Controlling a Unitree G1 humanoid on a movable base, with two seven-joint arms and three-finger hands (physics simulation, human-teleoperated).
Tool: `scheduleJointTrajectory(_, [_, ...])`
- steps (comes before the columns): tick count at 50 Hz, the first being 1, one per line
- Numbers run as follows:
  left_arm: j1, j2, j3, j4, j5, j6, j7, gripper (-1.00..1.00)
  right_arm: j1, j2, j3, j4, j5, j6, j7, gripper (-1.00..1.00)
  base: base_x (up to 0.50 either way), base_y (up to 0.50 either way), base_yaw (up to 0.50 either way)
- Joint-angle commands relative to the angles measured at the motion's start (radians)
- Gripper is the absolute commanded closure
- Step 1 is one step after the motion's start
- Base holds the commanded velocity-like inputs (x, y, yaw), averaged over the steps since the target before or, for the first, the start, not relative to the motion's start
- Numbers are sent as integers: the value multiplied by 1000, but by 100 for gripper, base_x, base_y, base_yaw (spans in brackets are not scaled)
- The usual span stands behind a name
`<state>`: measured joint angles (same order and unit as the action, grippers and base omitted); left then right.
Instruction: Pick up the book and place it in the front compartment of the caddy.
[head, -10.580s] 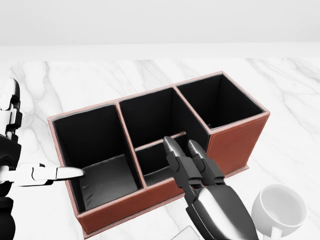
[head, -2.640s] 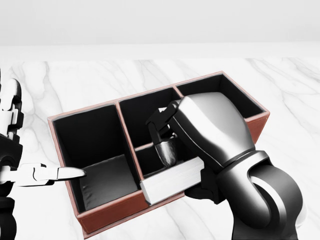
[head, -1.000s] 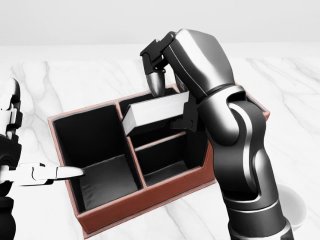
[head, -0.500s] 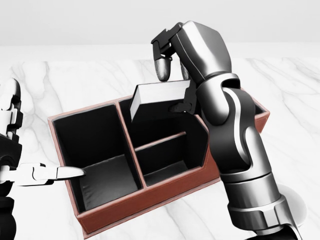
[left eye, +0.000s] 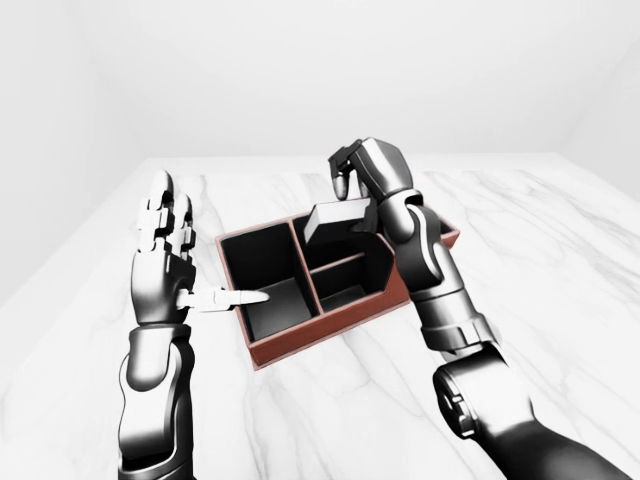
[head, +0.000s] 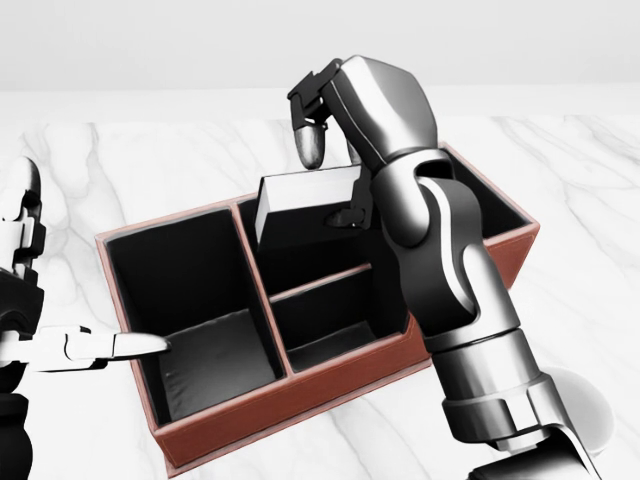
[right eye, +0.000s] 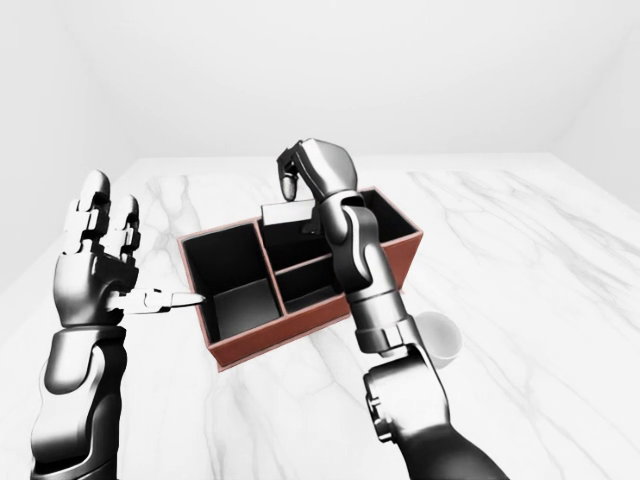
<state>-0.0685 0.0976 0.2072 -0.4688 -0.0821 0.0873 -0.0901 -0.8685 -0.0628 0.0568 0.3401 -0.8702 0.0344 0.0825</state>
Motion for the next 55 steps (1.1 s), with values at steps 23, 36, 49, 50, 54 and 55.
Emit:
scheduleJointTrajectory(23, [-2,1,1,-6,-4,0,2,-100,-135,-18,-15,230,-1,-81,-109,100,0,0,0])
scheduleJointTrajectory(36, [-2,2,2,-7,-5,0,1,-100,-154,-20,-11,311,-6,-119,-144,100,0,0,0])
scheduleJointTrajectory(49, [-6,4,5,-7,-8,0,4,-99,-213,-30,-9,456,-3,-122,-195,100,0,0,0])
scheduleJointTrajectory(50, [-7,4,4,-5,-8,0,4,-100,-214,-30,-9,461,-3,-122,-197,100,0,0,0])
scheduleJointTrajectory(54, [-6,4,5,-6,-9,0,4,-100,-226,-30,-6,496,-12,-122,-214,100,0,0,0])
scheduleJointTrajectory(55, [-7,4,5,-1,-8,0,3,-100,-228,-29,-6,499,-13,-122,-215,100,0,0,0])
